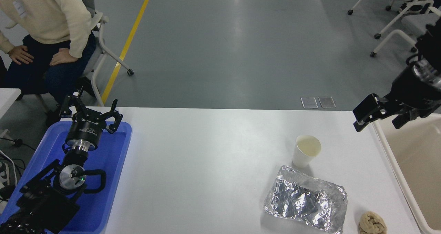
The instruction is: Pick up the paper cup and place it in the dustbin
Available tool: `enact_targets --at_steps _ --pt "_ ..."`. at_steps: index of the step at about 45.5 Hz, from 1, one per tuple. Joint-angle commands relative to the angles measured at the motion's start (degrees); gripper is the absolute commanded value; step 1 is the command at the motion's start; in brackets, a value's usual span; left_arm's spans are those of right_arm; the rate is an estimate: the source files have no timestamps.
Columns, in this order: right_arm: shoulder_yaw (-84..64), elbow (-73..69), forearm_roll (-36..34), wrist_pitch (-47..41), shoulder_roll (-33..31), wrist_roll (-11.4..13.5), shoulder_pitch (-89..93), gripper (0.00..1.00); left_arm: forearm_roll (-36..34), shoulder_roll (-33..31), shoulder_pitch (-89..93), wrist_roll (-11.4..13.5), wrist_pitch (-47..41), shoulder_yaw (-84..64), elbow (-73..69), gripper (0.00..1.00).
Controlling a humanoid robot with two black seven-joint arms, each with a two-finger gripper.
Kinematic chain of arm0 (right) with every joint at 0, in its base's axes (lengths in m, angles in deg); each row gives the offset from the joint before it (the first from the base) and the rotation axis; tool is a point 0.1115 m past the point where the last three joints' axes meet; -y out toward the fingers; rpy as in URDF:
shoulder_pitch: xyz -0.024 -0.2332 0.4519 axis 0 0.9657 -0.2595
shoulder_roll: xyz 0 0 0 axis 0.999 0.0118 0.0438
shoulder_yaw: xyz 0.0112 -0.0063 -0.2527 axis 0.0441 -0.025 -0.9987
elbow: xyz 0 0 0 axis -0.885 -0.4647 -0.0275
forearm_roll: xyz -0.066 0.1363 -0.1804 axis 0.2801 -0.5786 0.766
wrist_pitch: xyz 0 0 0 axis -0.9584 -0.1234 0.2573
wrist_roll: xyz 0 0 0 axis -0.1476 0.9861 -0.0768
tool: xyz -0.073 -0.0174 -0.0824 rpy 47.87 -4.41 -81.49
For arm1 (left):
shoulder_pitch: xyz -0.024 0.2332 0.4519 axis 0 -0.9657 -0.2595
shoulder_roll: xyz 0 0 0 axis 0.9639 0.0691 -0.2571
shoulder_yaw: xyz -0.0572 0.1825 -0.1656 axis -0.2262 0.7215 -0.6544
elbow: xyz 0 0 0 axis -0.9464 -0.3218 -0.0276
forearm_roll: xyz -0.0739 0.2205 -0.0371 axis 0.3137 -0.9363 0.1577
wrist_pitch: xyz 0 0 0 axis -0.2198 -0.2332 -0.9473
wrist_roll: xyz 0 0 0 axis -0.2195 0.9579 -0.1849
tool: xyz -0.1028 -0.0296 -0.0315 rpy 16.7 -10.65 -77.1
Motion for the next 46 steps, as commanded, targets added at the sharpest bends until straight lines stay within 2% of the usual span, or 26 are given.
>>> enact_targets --at_steps 1,13,21,32,46 --pt "3.09 -0.3 -0.87 -0.42 1.22 5.23 -2.65 1.0 0.01 0.0 0.01 0.01 0.0 0.0 0.0 1.0" --pt "4.06 -0.21 -1.22 -0.42 1.49 5.23 -2.21 1.0 0.09 0.0 0.01 0.01 0.0 0.0 0.0 1.0" --pt "7.14 0.05 -5.0 -0.42 1.75 5.23 0.68 1.0 0.09 0.0 0.01 0.01 0.0 0.0 0.0 1.0" --pt "8.81 9.36 -12.2 -0.42 1.14 5.23 8.59 1.0 0.09 0.0 0.01 0.01 0.0 0.0 0.0 1.0" --pt "10.74 12.89 -11.15 -0.16 1.49 5.23 20.63 1.0 0.01 0.0 0.01 -0.08 0.18 0.0 0.09 1.0"
